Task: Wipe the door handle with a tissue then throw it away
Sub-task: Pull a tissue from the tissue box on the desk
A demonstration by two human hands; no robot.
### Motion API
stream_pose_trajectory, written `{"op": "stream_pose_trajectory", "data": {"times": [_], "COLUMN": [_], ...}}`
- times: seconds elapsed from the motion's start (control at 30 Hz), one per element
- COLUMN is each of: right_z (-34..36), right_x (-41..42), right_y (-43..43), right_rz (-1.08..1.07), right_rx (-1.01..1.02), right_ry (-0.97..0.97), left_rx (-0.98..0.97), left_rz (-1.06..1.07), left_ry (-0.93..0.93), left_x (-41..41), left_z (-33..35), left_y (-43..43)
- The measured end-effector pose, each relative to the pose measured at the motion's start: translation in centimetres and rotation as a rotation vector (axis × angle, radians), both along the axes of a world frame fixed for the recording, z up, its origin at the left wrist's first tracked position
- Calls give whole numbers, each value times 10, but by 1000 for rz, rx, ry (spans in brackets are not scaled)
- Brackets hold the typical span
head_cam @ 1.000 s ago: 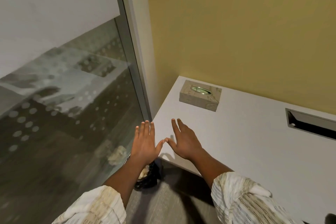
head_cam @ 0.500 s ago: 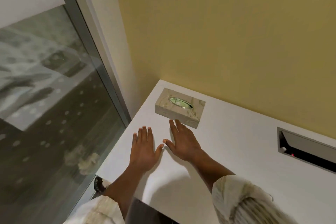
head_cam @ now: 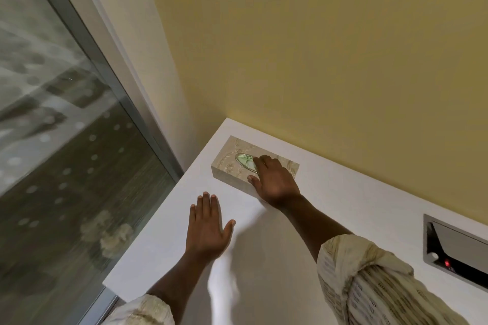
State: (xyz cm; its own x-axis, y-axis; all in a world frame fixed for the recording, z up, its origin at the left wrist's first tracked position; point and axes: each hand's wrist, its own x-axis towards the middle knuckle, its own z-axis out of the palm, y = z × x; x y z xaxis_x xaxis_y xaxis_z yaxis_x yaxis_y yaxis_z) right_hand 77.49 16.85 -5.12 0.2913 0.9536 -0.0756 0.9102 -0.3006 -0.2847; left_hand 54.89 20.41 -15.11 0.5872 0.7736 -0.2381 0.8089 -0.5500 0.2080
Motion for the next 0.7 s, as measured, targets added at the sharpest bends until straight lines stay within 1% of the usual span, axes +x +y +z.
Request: {"op": "stream_pose_trajectory", "data": {"times": [0.3, 0.43, 0.6, 0.7], "right_z": [-22, -24, -24, -25], "right_x": [21, 26, 30, 31], "right_y": [36, 47, 57, 63], "right_rz": [76, 155, 277, 314], "right_rx": [2, 3, -52, -71], "right_ry": [-117, -193, -351, -423], "left_rx": [-2, 14, 39, 40], "left_rz": [13, -5, -7, -9], "left_ry": [77, 0, -38, -55], "left_x": [16, 17, 13, 14], "left_z": [-23, -28, -36, -37], "left_y": [24, 22, 21, 22]}}
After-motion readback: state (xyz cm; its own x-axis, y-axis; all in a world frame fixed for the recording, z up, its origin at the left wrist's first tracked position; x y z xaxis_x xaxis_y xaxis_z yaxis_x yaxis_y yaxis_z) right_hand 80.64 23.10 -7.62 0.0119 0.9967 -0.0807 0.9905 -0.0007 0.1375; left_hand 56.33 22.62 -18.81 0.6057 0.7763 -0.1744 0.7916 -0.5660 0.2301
